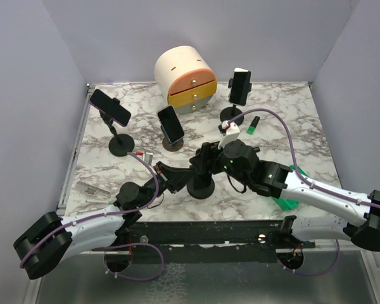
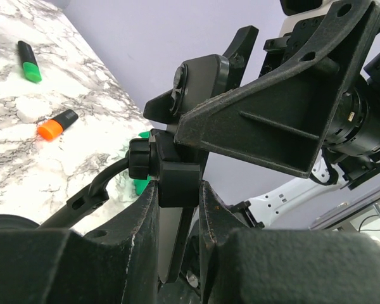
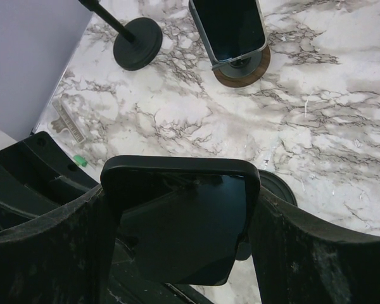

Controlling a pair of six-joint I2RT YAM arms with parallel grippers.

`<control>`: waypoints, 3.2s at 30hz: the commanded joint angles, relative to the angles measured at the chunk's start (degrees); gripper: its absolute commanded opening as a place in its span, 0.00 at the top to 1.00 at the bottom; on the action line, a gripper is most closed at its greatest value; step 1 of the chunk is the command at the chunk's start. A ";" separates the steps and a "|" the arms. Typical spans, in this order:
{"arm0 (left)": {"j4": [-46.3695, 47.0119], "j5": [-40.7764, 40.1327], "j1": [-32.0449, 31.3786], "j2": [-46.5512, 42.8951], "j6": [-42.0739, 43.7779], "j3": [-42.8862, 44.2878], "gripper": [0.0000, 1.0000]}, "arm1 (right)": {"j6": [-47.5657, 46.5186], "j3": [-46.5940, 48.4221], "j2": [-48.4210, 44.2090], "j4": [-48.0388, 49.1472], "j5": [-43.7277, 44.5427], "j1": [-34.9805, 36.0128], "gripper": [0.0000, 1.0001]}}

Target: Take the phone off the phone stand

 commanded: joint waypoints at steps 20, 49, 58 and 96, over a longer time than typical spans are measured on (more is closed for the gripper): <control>12.34 0.82 0.76 5.48 -4.70 -4.15 1.00 | -1.97 -6.83 -6.81 4.32 -5.81 -1.12 1.00; 5.47 5.81 0.71 7.99 -0.14 0.59 1.00 | -1.68 -6.79 -10.04 12.96 -17.73 -1.12 1.00; 2.30 6.76 0.26 8.17 2.07 2.19 1.00 | 0.18 -3.97 -10.31 17.83 -20.95 -1.12 1.00; -62.76 9.82 0.23 -4.49 40.12 46.20 0.01 | -0.68 13.27 -14.47 -3.14 5.56 -1.16 1.00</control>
